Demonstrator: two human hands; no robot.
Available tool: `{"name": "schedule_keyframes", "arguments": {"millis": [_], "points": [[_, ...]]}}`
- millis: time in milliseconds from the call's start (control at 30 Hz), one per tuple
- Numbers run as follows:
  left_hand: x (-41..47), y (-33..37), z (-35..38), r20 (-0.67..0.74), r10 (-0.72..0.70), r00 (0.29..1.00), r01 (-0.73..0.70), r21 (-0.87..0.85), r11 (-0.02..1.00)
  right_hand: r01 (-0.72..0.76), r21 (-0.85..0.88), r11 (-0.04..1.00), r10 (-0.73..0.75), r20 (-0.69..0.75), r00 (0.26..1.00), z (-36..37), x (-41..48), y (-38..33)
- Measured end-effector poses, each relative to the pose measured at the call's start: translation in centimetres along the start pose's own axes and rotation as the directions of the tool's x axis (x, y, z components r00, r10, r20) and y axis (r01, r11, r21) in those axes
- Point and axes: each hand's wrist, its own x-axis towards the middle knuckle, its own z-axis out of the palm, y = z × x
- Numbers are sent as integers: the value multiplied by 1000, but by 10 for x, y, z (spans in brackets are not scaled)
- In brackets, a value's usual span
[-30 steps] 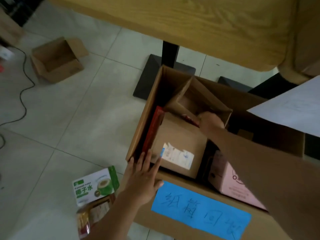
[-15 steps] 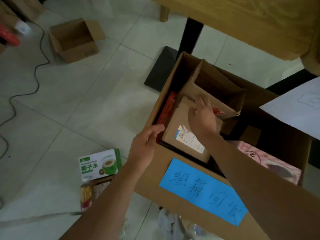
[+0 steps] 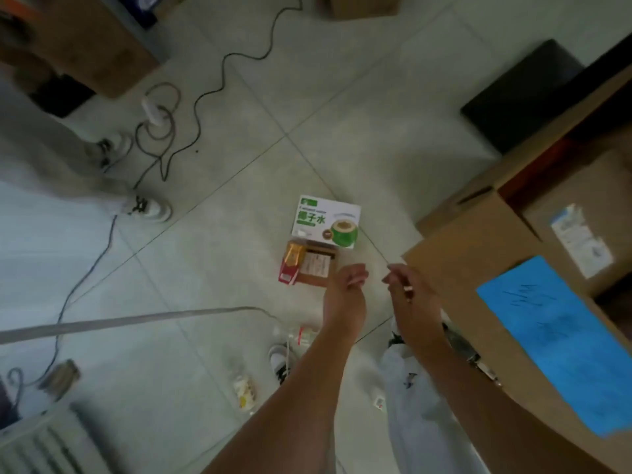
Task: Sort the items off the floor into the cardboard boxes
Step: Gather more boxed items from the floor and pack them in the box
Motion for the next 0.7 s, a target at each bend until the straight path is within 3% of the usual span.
{"name": "schedule_keyframes", "arguments": {"millis": [167, 333, 433, 633, 700], "points": [[7, -40, -67, -118, -115, 986, 136, 191, 972, -338, -27, 941, 339, 129, 932, 56, -18, 33], [50, -63, -114, -198, -125, 972, 182, 301, 936, -393, -213, 895, 445, 351, 824, 99, 8, 58], [94, -89, -134, -281, -102, 954, 195, 328, 924, -391, -273, 879, 472, 380, 796, 136, 48, 82], [219, -123, -133, -327, 115, 938, 27, 399, 916, -392, -169, 904, 409, 78, 909, 214, 172, 124], [270, -128, -126, -320, 111, 941, 40, 432, 901, -377, -158, 913, 379, -18, 925, 228, 218, 135]]}}
